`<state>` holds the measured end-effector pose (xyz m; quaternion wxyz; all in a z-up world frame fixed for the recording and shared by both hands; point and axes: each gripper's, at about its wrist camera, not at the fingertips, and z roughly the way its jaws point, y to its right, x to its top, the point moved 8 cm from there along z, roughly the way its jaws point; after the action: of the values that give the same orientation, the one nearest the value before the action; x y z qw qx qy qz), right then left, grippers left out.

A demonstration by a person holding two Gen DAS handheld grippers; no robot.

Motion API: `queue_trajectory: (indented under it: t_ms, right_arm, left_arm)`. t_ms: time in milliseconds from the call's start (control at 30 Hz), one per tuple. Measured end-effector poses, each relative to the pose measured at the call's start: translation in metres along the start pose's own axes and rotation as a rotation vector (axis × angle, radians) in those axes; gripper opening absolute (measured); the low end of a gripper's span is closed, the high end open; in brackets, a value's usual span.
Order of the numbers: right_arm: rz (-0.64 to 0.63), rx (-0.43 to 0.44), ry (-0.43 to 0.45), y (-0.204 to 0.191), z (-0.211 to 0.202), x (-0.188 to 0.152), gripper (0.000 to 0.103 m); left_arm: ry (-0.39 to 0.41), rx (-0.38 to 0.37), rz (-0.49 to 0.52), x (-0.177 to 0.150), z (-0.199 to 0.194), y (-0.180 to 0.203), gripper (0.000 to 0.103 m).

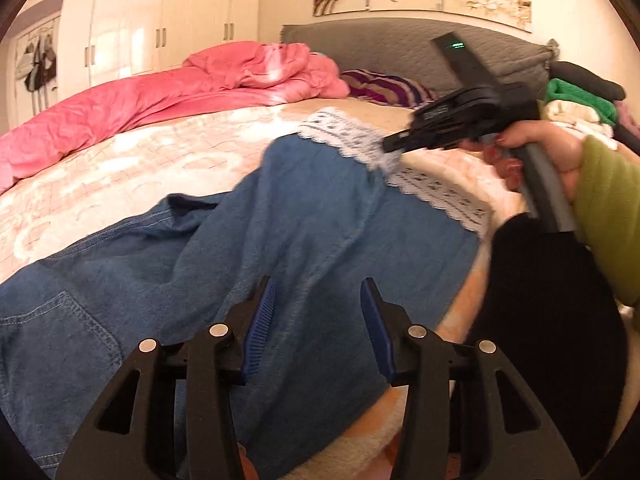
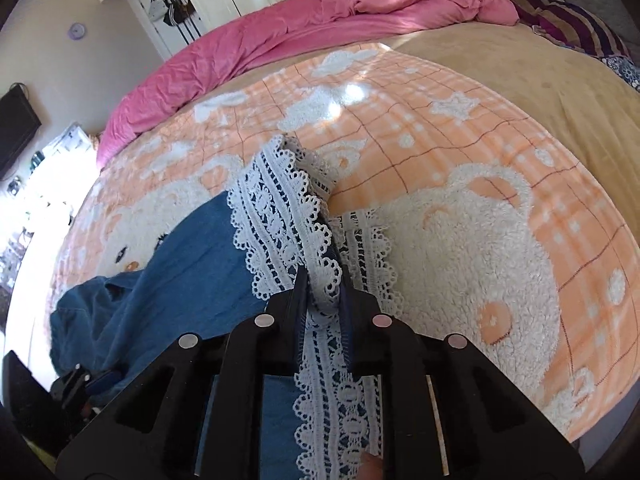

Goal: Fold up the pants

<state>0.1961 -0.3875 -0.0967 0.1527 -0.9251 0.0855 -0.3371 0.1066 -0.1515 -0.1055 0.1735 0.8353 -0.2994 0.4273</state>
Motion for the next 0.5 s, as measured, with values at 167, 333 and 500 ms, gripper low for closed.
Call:
queue_trajectory:
  t_ms: [167, 333, 500]
  right_arm:
    - [0.017, 0.035, 0.048, -0.001, -0.028, 0.0, 0.009]
    - [0.032, 0.056, 0.061, 0.002, -0.046, -0.009, 0.009]
    - [0.065, 0.058, 0.033, 0.013, -0.059, -0.026, 0.009]
  left_arm:
    - [-0.031, 0.02, -0.009, -0.004, 0.006, -0.009, 0.041]
    - [-0.058, 0.008, -0.019, -0.003, 0.005, -0.017, 0.005]
    - [-0.045, -0.057, -0.014, -0.002, -0.01, -0.011, 0.005]
